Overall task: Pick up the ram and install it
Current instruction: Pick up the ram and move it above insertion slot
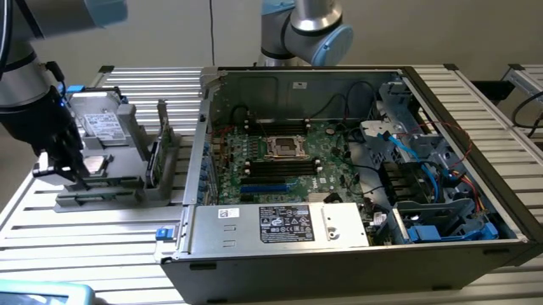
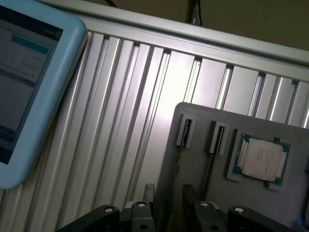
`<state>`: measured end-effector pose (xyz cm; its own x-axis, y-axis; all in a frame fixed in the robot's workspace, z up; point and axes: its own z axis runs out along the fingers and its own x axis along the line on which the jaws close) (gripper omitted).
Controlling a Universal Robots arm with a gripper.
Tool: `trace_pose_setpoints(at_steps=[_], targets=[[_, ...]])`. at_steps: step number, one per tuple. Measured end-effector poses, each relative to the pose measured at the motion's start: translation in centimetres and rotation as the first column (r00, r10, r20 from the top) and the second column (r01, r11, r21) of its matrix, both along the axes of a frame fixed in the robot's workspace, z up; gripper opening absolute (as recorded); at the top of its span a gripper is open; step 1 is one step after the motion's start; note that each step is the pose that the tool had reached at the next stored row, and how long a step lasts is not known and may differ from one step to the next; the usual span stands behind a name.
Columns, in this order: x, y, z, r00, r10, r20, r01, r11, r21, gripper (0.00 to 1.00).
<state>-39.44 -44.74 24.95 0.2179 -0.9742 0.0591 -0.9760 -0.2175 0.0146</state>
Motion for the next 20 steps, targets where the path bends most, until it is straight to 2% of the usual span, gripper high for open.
trace_pose_setpoints(at_steps=[4, 8, 10, 20], targets=[[0.0, 0.00, -0.42, 0.9989, -0.047, -0.0003, 0.047, 0.9987, 0.0183, 0.37], [0.0, 0.01, -0.87, 0.9956, -0.094, -0.0014, 0.094, 0.9949, 0.0369, 0.37], [0.0, 0.01, -1.14, 0.9931, -0.117, -0.0020, 0.117, 0.9922, 0.0427, 0.37], [0.0, -0.52, -2.94, 0.9790, -0.204, -0.0003, 0.204, 0.9781, 0.0442, 0.37]])
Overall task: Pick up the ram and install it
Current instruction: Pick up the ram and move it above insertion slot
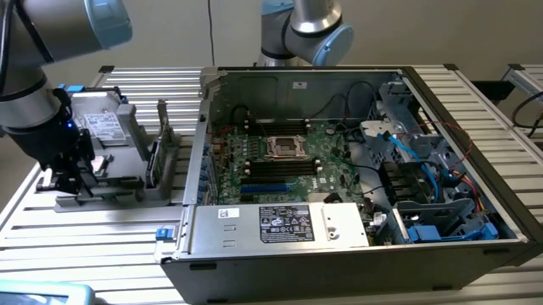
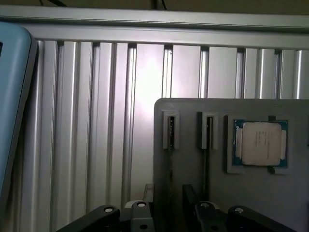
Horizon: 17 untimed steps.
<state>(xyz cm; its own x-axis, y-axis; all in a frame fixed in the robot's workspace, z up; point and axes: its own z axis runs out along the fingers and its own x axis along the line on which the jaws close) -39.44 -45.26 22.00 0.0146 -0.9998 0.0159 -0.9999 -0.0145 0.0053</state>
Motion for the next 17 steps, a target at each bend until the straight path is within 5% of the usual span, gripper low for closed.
trace_pose_setpoints(at_steps=[9, 15, 17], targets=[[0.0, -0.30, -1.61, 0.9979, -0.065, 0.0002, 0.065, 0.9979, 0.0033, 0.37], [0.0, -0.30, -1.63, 0.9978, -0.066, 0.0001, 0.066, 0.9978, 0.0044, 0.37], [0.0, -0.30, -1.65, 0.9978, -0.066, 0.0000, 0.066, 0.9978, 0.0044, 0.28]])
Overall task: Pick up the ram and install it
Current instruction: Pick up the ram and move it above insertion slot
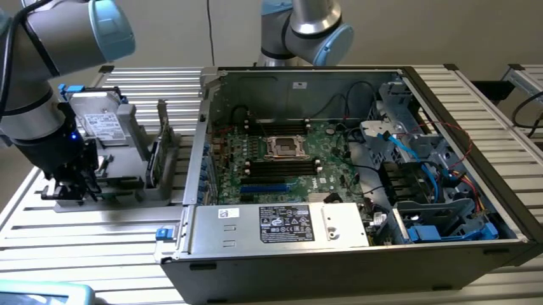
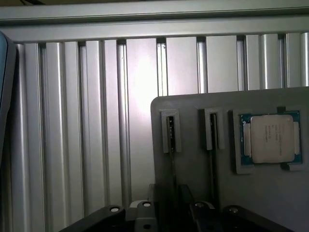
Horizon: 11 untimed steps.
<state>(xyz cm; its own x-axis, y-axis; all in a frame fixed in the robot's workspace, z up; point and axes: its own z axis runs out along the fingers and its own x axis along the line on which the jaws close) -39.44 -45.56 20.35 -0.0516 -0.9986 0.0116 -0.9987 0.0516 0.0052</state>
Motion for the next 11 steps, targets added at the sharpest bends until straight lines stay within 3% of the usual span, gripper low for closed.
trace_pose_setpoints(at_steps=[1, 2, 8, 9, 11], targets=[[0.00, 0.00, -0.02, 1.0000, 0.000, 0.0000, 0.000, 1.0000, -0.0004, 0.28], [0.01, 0.00, -0.05, 1.0000, 0.000, 0.0001, 0.000, 1.0000, -0.0008, 0.21], [0.00, 0.00, -0.24, 1.0000, 0.000, -0.0003, 0.000, 1.0000, -0.0093, 0.19], [0.00, -0.01, -0.26, 1.0000, 0.000, -0.0004, 0.000, 0.9999, -0.0115, 0.13], [0.00, 0.00, -0.28, 1.0000, 0.000, -0.0004, 0.000, 0.9999, -0.0143, 0.12]])
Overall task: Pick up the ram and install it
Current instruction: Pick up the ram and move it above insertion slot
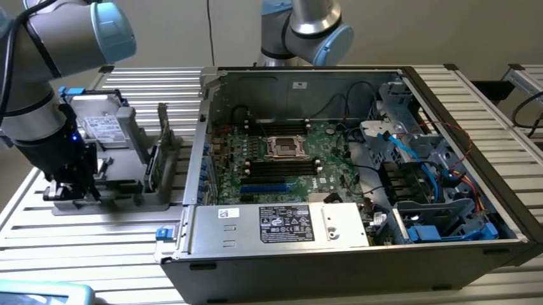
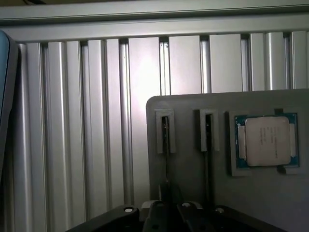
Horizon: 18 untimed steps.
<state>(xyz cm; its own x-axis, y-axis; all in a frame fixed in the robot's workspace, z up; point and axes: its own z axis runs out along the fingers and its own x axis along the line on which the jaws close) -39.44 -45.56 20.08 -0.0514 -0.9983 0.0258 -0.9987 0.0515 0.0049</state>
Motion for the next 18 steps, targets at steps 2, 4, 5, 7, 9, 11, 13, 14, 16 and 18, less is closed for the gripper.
trace_pose_setpoints(at_steps=[2, 4, 5, 7, 9, 11, 13, 14, 16, 18], targets=[[-0.1, -0.04, 0.19, 1.0000, 0.000, 0.0011, 0.000, 1.0000, 0.0003, 0.12], [-0.3, -0.12, 1.02, 1.0000, 0.000, 0.0004, 0.000, 1.0000, -0.0001, 0.12], [-0.4, -0.16, 1.44, 1.0000, 0.000, 0.0006, 0.000, 1.0000, -0.0001, 0.12], [-0.6, -0.22, 2.30, 1.0000, 0.000, 0.0004, 0.000, 1.0000, -0.0003, 0.12], [-0.7, -0.26, 3.16, 1.0000, 0.000, 0.0004, 0.000, 1.0000, -0.0001, 0.12], [-0.9, -0.30, 4.08, 1.0000, 0.000, 0.0005, 0.000, 1.0000, -0.0001, 0.12], [-1.0, -0.33, 4.99, 1.0000, 0.000, 0.0004, 0.000, 1.0000, -0.0002, 0.12], [-1.1, -0.33, 5.44, 1.0000, 0.000, 0.0004, 0.000, 1.0000, -0.0002, 0.12], [-1.1, -0.34, 6.34, 1.0000, 0.000, 0.0003, 0.000, 1.0000, -0.0002, 0.12], [-1.2, -0.34, 7.24, 1.0000, 0.000, 0.0003, 0.000, 1.0000, -0.0003, 0.12]])
